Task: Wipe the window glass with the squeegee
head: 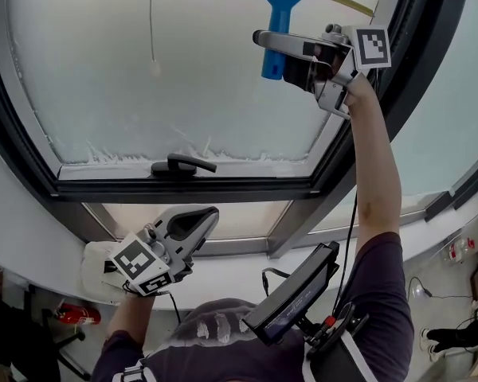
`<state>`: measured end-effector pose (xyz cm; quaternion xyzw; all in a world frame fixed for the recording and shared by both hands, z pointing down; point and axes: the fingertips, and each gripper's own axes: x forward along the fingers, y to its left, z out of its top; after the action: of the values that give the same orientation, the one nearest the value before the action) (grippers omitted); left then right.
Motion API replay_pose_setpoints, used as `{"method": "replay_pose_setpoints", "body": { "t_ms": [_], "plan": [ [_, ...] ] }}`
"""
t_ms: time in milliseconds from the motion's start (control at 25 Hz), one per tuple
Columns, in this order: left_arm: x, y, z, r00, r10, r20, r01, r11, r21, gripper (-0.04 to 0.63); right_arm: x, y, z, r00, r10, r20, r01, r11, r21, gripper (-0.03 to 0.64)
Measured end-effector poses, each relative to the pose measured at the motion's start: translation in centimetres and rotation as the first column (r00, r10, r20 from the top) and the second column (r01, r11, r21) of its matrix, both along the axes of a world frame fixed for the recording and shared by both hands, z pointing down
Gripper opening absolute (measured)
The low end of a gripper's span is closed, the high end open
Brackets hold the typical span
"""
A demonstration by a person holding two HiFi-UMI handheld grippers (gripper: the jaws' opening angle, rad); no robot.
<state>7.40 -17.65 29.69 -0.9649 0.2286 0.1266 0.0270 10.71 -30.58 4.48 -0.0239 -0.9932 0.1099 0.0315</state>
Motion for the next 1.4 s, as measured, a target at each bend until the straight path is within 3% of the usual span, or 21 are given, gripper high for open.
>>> {"method": "replay_pose_setpoints", "body": {
  "t_ms": [280,680,920,1400],
  "plan": [
    [0.7,-0.6,-0.5,1.0,-0.008,0.01,0.008,1.0,-0.028,0.008,1.7,0.0,-3.9,0.993,-0.071,0.098,0.075,0.997,-0.034,0.126],
    [2.2,-1.3,-0.3,1.0,0.008,0.028,-0.007,1.0,-0.017,0.009,1.7,0.4,-3.6,0.993,-0.104,0.054,0.11,0.985,-0.133,0.126],
    [2.0,-1.4,0.2,0.999,-0.002,0.039,0.004,0.999,-0.039,0.009,2.3,0.3,-3.2,0.995,-0.074,0.068,0.084,0.983,-0.164,0.126],
    [2.0,-1.5,1.2,0.999,0.011,0.044,-0.008,0.998,-0.057,0.008,3.2,-0.1,-3.4,0.961,0.08,0.266,-0.019,0.975,-0.222,0.126]
  ]
}}
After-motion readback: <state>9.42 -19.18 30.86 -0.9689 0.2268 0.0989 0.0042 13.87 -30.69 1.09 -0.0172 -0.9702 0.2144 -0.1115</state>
